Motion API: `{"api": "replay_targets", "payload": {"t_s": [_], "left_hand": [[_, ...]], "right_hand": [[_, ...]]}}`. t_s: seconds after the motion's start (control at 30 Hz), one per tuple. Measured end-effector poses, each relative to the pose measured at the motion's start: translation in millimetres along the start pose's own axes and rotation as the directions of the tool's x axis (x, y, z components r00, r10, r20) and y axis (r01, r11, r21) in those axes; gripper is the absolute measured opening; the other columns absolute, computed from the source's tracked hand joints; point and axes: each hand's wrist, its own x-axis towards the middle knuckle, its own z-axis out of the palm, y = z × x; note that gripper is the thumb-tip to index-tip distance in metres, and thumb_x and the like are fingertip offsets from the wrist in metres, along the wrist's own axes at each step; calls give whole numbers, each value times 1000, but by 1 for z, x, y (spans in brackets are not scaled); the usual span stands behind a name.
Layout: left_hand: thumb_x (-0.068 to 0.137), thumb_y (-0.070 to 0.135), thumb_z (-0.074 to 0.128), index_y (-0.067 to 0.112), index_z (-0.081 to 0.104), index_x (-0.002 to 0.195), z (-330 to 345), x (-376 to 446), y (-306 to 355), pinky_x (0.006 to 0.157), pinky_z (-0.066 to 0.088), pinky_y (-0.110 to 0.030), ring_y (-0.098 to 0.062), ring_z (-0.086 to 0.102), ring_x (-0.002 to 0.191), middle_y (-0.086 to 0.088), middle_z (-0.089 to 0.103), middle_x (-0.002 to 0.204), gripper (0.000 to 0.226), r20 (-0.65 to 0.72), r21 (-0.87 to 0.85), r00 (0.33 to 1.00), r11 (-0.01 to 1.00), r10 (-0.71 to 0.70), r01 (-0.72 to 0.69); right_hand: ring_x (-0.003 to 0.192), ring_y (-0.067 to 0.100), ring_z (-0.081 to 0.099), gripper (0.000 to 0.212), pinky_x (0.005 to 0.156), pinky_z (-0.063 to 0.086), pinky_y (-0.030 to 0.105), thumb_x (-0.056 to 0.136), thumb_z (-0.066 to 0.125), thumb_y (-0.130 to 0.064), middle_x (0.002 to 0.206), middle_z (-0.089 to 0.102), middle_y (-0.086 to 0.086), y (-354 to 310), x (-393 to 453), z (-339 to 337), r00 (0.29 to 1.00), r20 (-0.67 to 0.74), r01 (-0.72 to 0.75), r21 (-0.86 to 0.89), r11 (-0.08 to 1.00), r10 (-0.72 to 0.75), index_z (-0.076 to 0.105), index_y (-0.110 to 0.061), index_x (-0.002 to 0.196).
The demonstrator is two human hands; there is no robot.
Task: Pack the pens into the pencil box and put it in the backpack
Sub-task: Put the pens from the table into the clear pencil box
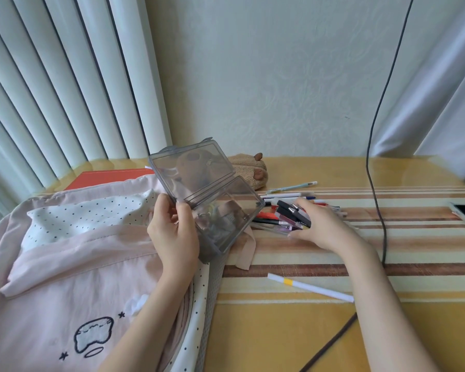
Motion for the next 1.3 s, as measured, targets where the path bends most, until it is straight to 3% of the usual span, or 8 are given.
{"api": "replay_targets", "payload": {"t_s": [0.27,0.4,0.63,0.77,0.9,1.0,1.13,1.3], "left_hand": [[87,3,43,-7,40,68,0,-2,6,49,29,-14,-1,37,48,1,34,53,21,12,15,1000,1000,1,-1],[88,-3,44,0,38,65,0,-3,9,48,29,-13,0,36,46,3,30,51,24,5,24,1000,1000,4,-4],[88,8,41,-6,39,71,-1,-1,4,51,30,-17,-19,41,55,-25,51,60,22,39,6,999,1000,4,-4],[87,10,40,-6,37,70,-1,-2,7,50,29,-17,-10,38,50,-10,40,52,23,55,-21,998,1000,-19,20],[86,20,41,0,37,70,-1,3,0,60,44,-29,-20,47,56,-22,47,60,25,72,-77,989,988,-129,134],[85,24,42,6,37,71,0,8,-8,69,53,-59,-40,64,72,-33,57,78,24,105,-161,959,947,-263,277],[83,21,44,17,33,61,-1,13,-9,69,53,-51,-38,55,66,-19,47,66,25,91,-145,926,915,-366,376],[89,7,42,16,29,60,-1,14,-4,62,35,-35,-15,45,58,-3,42,62,34,52,-142,915,904,-399,403]], "right_hand": [[88,17,55,17,65,38,28,90,62,-22,104,60,1,1,3,4,997,-60,58,8,998,-58,58,-14,104],[103,20,44,21,80,35,31,91,59,-26,106,46,0,-2,8,10,991,-76,103,-88,991,-110,57,-8,102],[65,-1,57,17,60,47,16,92,58,-21,78,59,-7,-36,-4,-9,882,-431,302,209,930,-190,52,-13,106],[45,5,50,19,61,52,21,86,66,-11,55,51,-4,-77,-4,-16,763,-646,545,662,514,22,50,-12,77],[42,11,47,33,64,52,30,86,64,-6,43,49,-8,-116,12,-13,817,-575,573,818,46,55,47,-19,61],[48,13,52,30,60,48,30,76,76,-21,52,53,-6,-129,28,-4,827,-510,562,765,316,-237,49,-16,64],[75,8,51,32,70,43,29,65,83,-36,72,60,-11,-131,38,9,824,-36,554,258,791,-565,52,-34,68],[100,12,40,39,84,40,35,63,80,-47,99,57,-11,-125,33,7,863,81,503,-28,864,-499,59,-41,96]]}}
